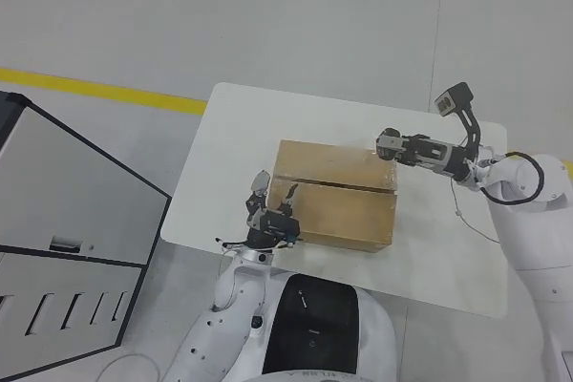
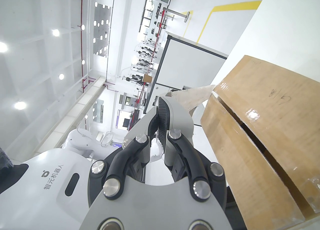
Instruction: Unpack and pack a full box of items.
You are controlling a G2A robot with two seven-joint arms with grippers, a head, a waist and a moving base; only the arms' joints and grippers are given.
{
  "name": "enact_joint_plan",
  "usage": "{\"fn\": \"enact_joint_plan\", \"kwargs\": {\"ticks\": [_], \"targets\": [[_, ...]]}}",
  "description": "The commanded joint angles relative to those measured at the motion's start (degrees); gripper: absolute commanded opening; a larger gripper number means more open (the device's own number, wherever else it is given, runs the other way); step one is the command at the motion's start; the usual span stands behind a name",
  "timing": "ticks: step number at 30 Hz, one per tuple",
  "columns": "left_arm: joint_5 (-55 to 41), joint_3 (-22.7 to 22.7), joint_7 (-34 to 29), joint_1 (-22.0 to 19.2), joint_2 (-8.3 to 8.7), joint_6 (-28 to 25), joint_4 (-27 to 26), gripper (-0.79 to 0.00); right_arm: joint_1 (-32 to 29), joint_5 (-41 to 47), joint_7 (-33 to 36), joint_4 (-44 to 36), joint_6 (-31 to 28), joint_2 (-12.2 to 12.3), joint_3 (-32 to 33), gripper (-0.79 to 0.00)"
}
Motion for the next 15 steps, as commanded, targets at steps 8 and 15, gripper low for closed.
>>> {"fn": "enact_joint_plan", "kwargs": {"ticks": [8,15], "targets": [[2.5,0.3,-2.1,-3.2,-0.04,2.4,5.7,-0.219,0.6,0.5,0.6,0.9,0.0,-0.2,-0.6,-0.785],[5.0,1.2,-3.2,-7.0,-0.24,3.7,8.8,-0.222,0.2,0.6,1.0,0.7,0.0,-0.1,-0.1,-0.785]]}}
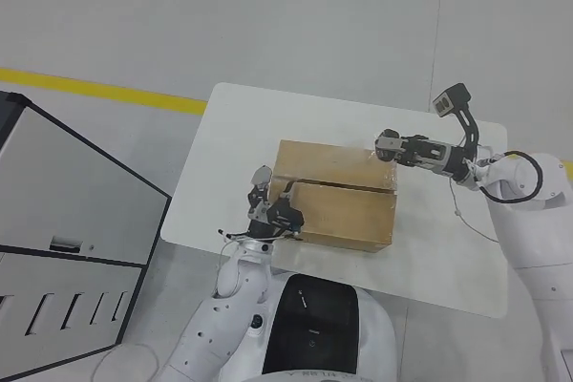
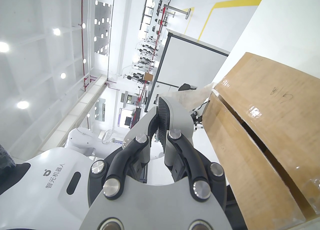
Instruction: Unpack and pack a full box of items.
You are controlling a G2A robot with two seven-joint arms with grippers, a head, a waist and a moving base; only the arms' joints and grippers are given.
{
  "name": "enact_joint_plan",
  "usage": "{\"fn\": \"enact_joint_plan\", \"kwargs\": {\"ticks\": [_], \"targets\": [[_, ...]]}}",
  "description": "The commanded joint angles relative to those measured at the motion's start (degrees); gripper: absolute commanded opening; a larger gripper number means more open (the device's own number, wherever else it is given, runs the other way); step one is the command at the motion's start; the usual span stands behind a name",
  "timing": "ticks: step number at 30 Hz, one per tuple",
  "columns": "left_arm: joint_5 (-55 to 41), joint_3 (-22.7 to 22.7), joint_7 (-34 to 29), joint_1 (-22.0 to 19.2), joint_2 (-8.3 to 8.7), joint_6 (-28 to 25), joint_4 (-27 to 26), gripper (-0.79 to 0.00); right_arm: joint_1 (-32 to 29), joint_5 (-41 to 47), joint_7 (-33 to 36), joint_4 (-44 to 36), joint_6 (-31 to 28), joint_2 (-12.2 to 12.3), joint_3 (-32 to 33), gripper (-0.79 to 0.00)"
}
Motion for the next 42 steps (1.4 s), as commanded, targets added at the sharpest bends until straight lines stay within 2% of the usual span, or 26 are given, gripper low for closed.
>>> {"fn": "enact_joint_plan", "kwargs": {"ticks": [1,11,16,21,29,33,37,40,42], "targets": [[0.5,0.9,-0.7,-1.1,-0.21,0.7,1.0,-0.225,-0.3,0.0,0.1,-0.2,0.0,0.1,0.2,-0.785],[3.2,2.4,-3.9,-4.3,-0.6,1.7,5.6,-0.237,-1.6,-0.2,0.3,-0.8,0.6,0.4,1.8,-0.785],[4.9,3.6,-6.3,-4.9,-0.79,1.3,6.3,-0.234,-2.2,-0.2,0.4,-0.9,0.8,0.6,2.2,-0.785],[5.3,4.3,-7.3,-4.7,-0.92,1.4,5.6,-0.179,-2.4,-0.6,0.3,-1.0,1.3,0.6,2.0,-0.785],[4.0,3.0,-4.9,-1.0,-0.19,-1.6,-0.8,-0.031,-2.6,-1.7,0.4,0.1,2.2,0.6,1.4,-0.785],[3.6,2.2,-3.3,2.6,0.49,-5.0,-6.6,-0.04,-3.1,-1.9,0.3,0.4,2.3,0.6,1.4,-0.785],[4.8,0.1,-3.2,5.1,1.18,-6.7,-11.6,-0.095,-3.3,-1.7,0.4,0.8,2.2,0.7,1.7,-0.785],[6.4,-0.7,-4.0,5.7,1.37,-5.1,-14.0,-0.114,-3.7,-1.4,0.3,0.2,1.8,0.8,2.0,-0.785],[8.9,-0.9,-5.3,5.4,1.37,-2.7,-14.4,-0.089,-3.9,-1.3,0.5,-0.2,1.6,0.9,2.4,-0.785]]}}
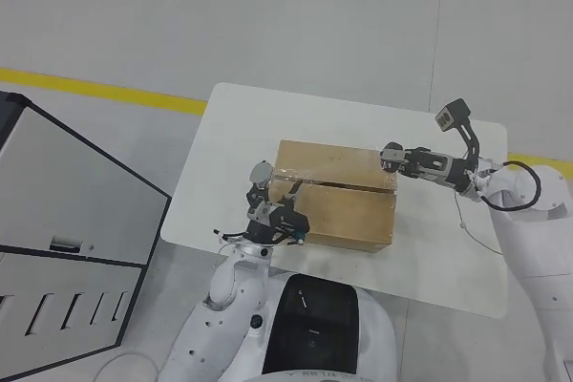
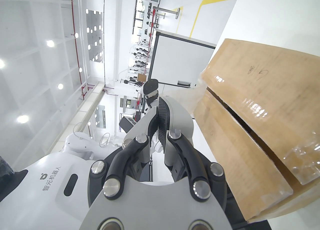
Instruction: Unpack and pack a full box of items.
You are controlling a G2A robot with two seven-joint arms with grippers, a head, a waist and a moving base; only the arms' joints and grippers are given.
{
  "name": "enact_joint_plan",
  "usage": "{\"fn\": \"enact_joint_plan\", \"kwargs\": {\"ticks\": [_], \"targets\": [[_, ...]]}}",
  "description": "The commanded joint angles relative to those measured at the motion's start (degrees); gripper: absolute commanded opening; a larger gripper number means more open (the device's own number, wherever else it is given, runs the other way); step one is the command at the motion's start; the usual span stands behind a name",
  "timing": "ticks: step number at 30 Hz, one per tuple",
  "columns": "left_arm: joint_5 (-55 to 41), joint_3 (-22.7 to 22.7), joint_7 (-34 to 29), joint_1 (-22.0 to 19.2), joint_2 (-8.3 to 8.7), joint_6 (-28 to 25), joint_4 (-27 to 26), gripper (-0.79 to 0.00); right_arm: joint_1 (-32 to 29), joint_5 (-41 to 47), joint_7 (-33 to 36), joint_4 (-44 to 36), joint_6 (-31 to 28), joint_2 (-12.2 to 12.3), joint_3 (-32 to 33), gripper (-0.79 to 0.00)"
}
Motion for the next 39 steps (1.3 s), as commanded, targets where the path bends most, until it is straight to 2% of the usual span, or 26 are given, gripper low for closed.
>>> {"fn": "enact_joint_plan", "kwargs": {"ticks": [1,5,9,15,27,39], "targets": [[3.5,-0.2,-1.6,-0.7,-0.02,2.8,0.2,-0.077,-0.3,0.1,0.3,-0.5,-0.2,0.1,0.5,-0.785],[8.3,0.3,-5.2,-3.6,-0.31,5.2,3.5,-0.108,-0.9,0.2,0.3,-1.4,-0.1,0.3,1.1,-0.785],[12.3,0.8,-7.9,-6.8,-0.52,5.1,8.5,-0.145,-1.1,0.2,0.6,-1.8,0.1,0.4,1.5,-0.785],[13.7,1.6,-11.4,-8.2,-0.87,5.9,12.4,-0.169,-1.6,0.4,0.4,-3.1,0.1,0.5,2.0,-0.785],[14.6,1.5,-12.8,-7.5,-0.99,9.0,12.0,-0.169,-2.1,0.7,0.8,-4.1,0.1,0.6,2.1,-0.785],[19.6,2.2,-17.2,-11.1,-1.4,6.1,16.5,-0.206,-2.4,0.4,0.4,-4.1,0.6,0.8,2.5,-0.785]]}}
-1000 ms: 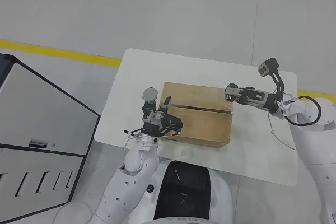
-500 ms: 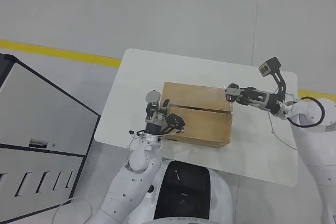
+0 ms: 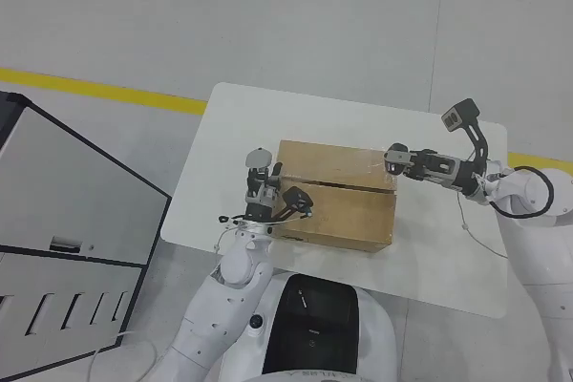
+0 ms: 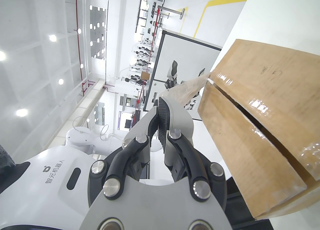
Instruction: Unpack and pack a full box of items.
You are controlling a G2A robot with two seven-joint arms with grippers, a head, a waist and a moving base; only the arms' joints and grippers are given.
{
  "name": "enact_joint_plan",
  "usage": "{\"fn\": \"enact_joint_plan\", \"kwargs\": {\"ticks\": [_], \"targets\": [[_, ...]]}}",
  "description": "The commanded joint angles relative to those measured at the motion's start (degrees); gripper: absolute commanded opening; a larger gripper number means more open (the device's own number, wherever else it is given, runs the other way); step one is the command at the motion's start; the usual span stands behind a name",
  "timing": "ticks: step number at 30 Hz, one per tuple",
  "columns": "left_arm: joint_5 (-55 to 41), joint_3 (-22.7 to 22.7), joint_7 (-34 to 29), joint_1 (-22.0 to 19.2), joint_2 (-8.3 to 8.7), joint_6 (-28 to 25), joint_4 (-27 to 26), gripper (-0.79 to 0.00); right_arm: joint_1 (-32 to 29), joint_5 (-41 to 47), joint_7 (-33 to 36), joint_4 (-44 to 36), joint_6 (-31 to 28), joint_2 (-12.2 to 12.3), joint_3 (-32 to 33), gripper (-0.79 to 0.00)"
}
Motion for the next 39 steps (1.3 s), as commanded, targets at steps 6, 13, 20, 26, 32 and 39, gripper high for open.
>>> {"fn": "enact_joint_plan", "kwargs": {"ticks": [6,13,20,26,32,39], "targets": [[-0.2,1.0,-0.9,-0.7,-0.36,0.5,2.2,-0.203,-0.2,-0.1,0.0,-0.3,0.4,0.1,0.1,-0.785],[1.7,2.0,-2.4,-0.5,-0.58,-0.1,2.6,-0.219,-0.6,-0.5,-0.2,0.4,0.9,0.2,0.0,-0.785],[0.9,3.0,-1.9,-1.3,-0.87,-0.8,2.7,-0.228,-1.6,-1.3,0.0,1.2,1.7,0.4,0.5,-0.785],[0.4,3.3,-1.2,-2.0,-1.03,-0.8,4.1,-0.24,-3.4,-2.5,-0.5,2.2,1.4,0.7,1.2,-0.785],[0.3,4.0,-1.3,-2.8,-1.28,-0.7,5.3,-0.271,-4.2,-3.1,-1.0,2.6,1.4,0.8,1.6,-0.785],[-0.3,4.6,-1.4,-3.7,-1.55,-1.9,7.2,-0.262,-4.2,-3.0,-1.0,2.7,1.4,0.9,1.7,-0.785]]}}
